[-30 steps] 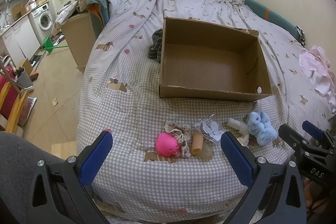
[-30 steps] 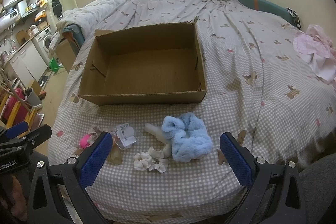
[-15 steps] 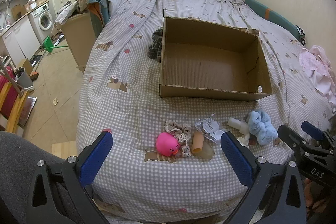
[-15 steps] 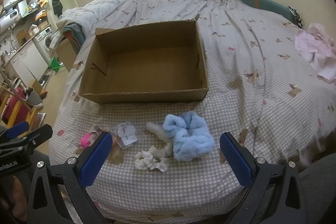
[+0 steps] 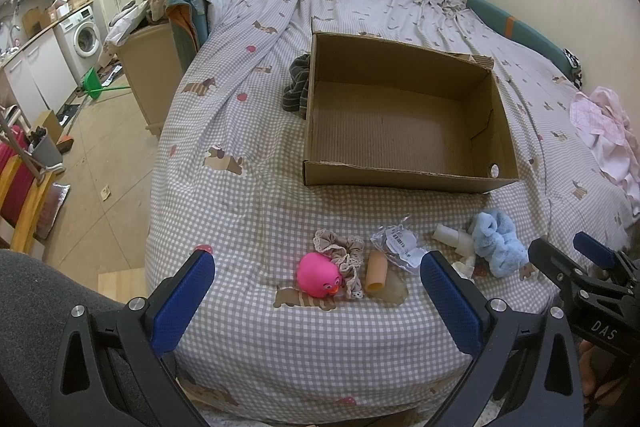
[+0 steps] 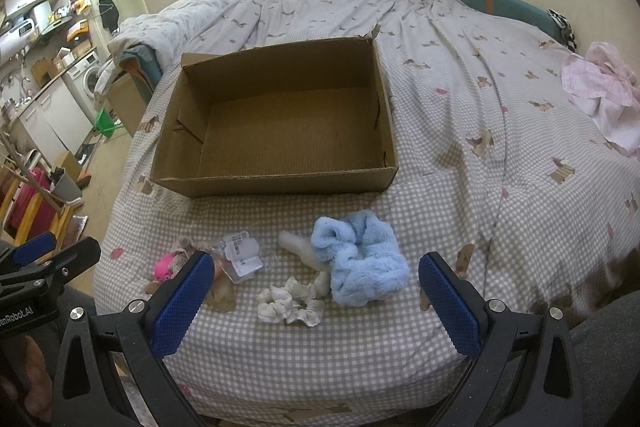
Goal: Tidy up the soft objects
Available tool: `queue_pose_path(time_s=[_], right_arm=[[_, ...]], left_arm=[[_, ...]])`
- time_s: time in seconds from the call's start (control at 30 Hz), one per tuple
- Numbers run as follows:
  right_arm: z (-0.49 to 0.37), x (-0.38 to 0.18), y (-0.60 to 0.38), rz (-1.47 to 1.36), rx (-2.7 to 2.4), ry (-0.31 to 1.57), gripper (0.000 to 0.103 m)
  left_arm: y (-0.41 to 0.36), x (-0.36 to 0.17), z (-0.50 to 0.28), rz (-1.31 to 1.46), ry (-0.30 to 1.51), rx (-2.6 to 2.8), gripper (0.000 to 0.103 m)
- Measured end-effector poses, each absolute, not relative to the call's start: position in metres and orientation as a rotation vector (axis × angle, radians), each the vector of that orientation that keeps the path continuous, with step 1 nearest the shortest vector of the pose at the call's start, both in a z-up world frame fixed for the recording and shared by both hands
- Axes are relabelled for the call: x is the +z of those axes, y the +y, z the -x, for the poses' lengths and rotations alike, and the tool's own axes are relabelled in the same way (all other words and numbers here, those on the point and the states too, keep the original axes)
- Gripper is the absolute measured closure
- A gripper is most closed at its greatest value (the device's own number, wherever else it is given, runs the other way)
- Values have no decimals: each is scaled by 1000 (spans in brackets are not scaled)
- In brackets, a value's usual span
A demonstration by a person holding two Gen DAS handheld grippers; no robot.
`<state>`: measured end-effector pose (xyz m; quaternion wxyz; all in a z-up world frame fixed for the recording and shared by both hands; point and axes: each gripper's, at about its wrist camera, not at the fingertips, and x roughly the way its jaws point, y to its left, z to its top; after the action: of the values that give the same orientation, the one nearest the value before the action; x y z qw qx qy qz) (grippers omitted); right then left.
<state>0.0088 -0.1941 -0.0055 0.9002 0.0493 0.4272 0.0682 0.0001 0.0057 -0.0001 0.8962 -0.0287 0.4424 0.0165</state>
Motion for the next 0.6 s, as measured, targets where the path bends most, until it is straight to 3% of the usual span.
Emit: queue_pose_path(time_s=[0.6], right_arm=[[-22, 4, -207, -181, 179, 954, 0]], left_arm=[[1, 12, -15, 38, 949, 12, 0]])
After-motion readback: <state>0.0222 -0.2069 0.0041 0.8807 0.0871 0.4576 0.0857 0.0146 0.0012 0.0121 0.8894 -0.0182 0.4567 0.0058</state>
